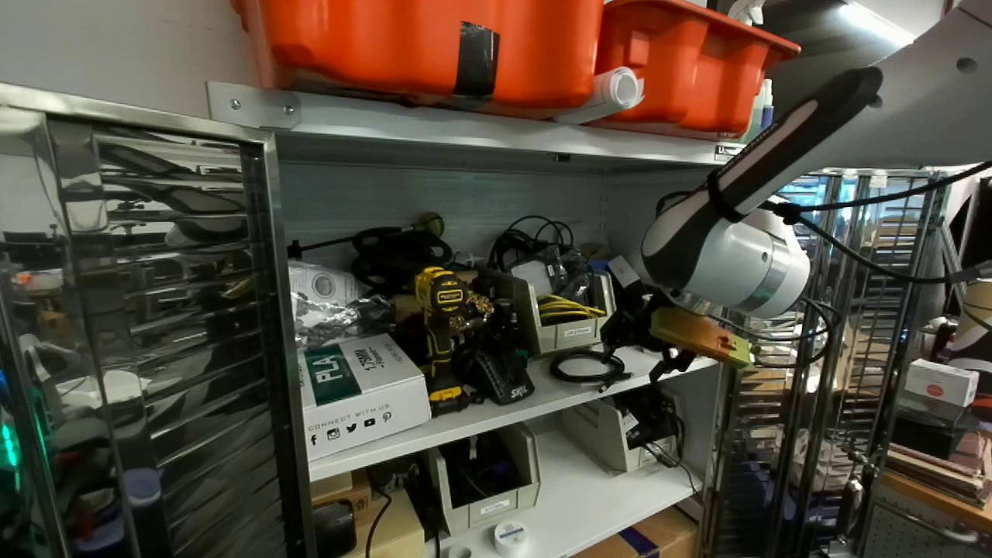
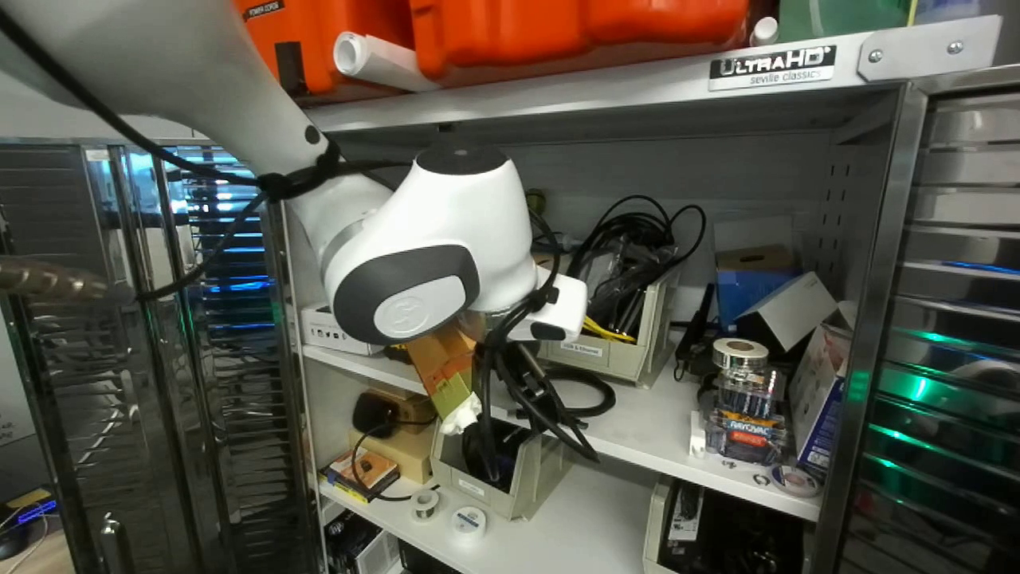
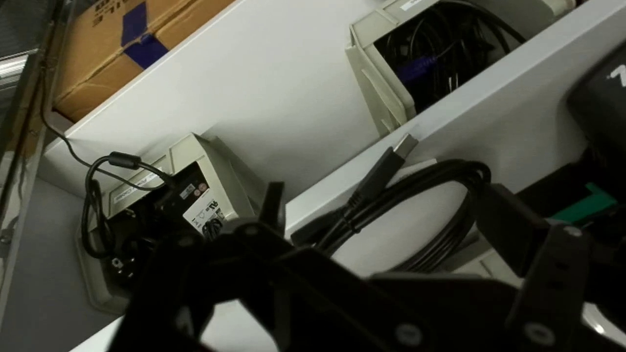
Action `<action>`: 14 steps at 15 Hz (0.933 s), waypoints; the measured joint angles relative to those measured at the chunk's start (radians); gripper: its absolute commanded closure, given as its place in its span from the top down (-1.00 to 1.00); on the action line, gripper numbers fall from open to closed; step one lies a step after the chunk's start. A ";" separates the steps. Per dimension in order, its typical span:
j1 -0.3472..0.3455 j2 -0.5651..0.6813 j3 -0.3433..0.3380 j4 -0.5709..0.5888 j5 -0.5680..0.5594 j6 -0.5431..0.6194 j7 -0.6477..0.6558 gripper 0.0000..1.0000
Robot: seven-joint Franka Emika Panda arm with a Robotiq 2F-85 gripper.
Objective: Pick up the black cable and put it in the object.
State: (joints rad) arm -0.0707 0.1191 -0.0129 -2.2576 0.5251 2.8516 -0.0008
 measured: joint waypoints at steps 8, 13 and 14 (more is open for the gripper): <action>-0.004 0.062 -0.030 0.072 0.006 0.016 0.115 1.00; -0.005 0.104 -0.045 0.129 -0.090 -0.046 0.262 1.00; -0.005 0.113 -0.050 0.141 -0.114 -0.066 0.294 1.00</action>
State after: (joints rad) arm -0.0759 0.2324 -0.0628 -2.1162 0.4112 2.7857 0.2934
